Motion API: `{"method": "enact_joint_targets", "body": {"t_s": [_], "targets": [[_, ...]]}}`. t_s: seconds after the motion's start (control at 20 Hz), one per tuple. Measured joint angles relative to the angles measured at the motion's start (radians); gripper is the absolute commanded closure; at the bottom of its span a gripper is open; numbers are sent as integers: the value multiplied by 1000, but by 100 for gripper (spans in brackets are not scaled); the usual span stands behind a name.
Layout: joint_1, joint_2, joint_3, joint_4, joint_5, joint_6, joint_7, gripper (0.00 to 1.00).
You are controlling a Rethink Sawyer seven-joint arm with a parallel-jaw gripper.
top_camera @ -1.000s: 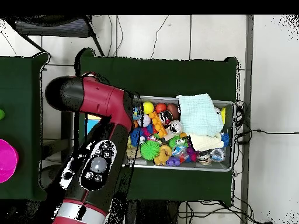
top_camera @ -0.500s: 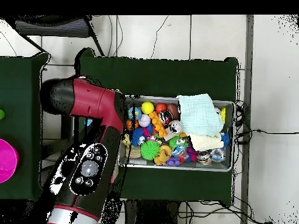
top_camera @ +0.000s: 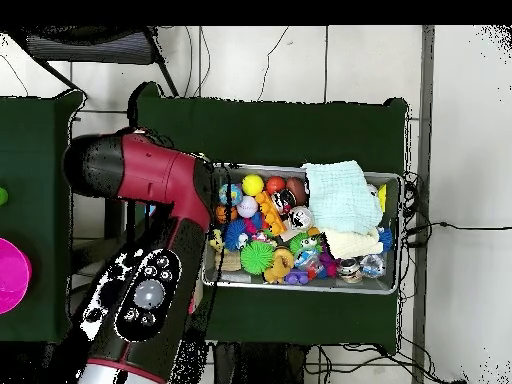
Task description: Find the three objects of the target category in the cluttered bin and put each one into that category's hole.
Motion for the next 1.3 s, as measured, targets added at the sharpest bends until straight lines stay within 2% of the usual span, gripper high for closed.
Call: {"method": "enact_joint_targets", "body": {"t_s": [0.5,1.3], "targets": [[-4,-17,-7,8,-4,0,0,100],[-40,-40,-7,68,-13,0,0,100]]}}
